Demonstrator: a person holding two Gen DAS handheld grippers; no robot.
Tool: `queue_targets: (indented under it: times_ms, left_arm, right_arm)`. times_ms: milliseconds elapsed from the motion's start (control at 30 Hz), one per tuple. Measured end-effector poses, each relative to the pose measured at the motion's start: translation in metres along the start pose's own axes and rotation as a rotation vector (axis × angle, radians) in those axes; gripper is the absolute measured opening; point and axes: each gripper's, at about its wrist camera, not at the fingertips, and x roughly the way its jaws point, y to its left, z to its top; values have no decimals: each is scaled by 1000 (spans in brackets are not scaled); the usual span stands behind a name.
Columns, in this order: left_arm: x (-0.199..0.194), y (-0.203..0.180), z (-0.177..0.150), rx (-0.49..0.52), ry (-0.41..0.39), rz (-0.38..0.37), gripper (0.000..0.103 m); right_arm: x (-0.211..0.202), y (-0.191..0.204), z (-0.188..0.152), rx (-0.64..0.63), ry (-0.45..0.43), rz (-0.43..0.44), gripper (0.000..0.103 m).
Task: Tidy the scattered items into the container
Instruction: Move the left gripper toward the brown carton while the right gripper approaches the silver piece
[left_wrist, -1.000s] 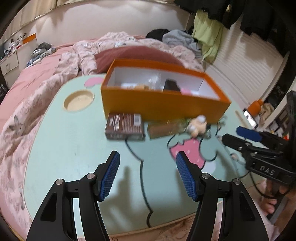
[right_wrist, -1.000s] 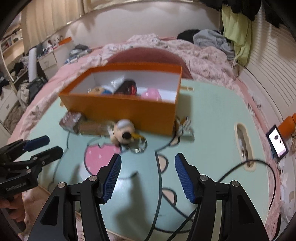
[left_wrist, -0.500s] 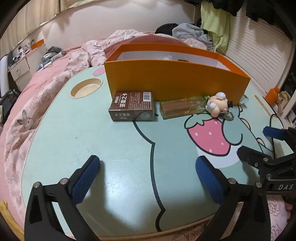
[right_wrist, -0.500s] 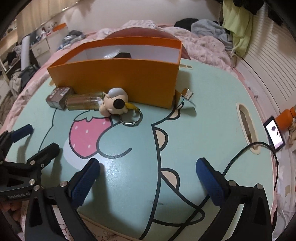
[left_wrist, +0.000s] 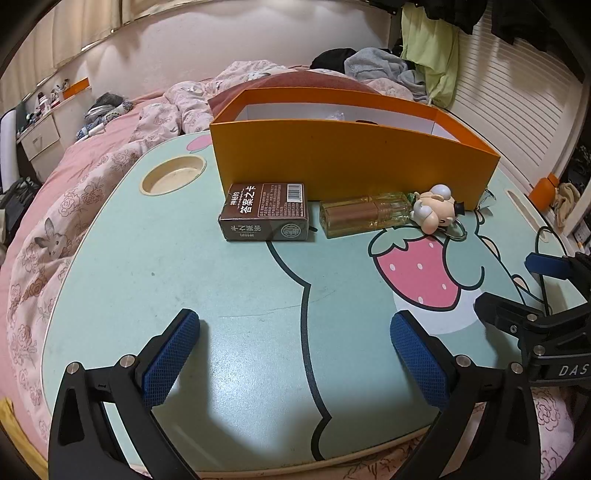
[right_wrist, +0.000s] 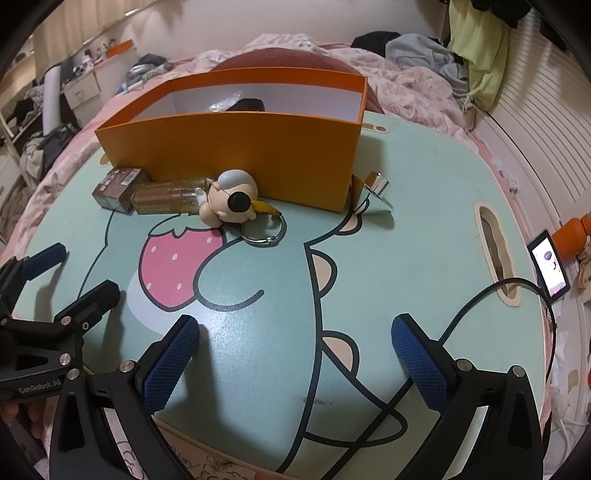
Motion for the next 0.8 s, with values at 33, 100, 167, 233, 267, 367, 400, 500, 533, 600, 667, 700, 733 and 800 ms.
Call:
queue_targets:
  times_ms: [33, 100, 167, 233, 267, 367, 400, 500, 533, 600, 667, 700, 733, 800]
  left_arm:
    - [0, 0, 0, 0, 2, -1, 103]
    - [0, 1, 1, 1, 4, -1, 103]
    - [0, 1, 1, 0, 6, -1, 103]
    - [0, 0, 1, 0, 6, 1, 103]
    - [0, 1, 2, 1, 7, 1, 103]
    - [0, 0, 2, 2, 16, -1, 103]
    - [0, 1, 2, 2, 16, -2, 103]
    - [0, 1, 3, -4, 25, 4, 103]
    - [-1, 2, 4, -8, 30, 8, 103]
    - [-9, 7, 5, -20, -1, 4, 103]
    - [-20, 13, 8, -37, -63, -11, 103]
    - [-24, 15, 10, -42, -84, -19, 103]
    - [-27, 18, 13, -49, -106, -31, 103]
    - [-28, 26, 17, -79, -115, -60, 103]
  right_arm:
    - [-1, 0, -1, -5, -8, 4, 103]
    - [-1, -1, -2, -9, -20, 6, 103]
    - [0, -1, -2, -11, -22, 6, 103]
    - [0, -2, -3, -11, -28, 8, 103]
    - [0, -2, -3, -10, -29, 10, 103]
    - [-2, -3, -5, -6, -45, 7, 103]
    - [-2, -4, -6, -1, -46, 4, 103]
    - [-5, -12, -8, 43, -65, -8, 103]
    - [-8, -17, -9, 71, -79, 9, 103]
    - [-16, -27, -11, 123, -121, 31, 103]
    - [-23, -32, -12, 157, -161, 36, 103]
    - [-27, -35, -13, 171, -185, 43, 103]
    - [-32, -38, -14, 184, -215, 55, 103]
    - [-37, -39, -15, 196, -241, 68, 100]
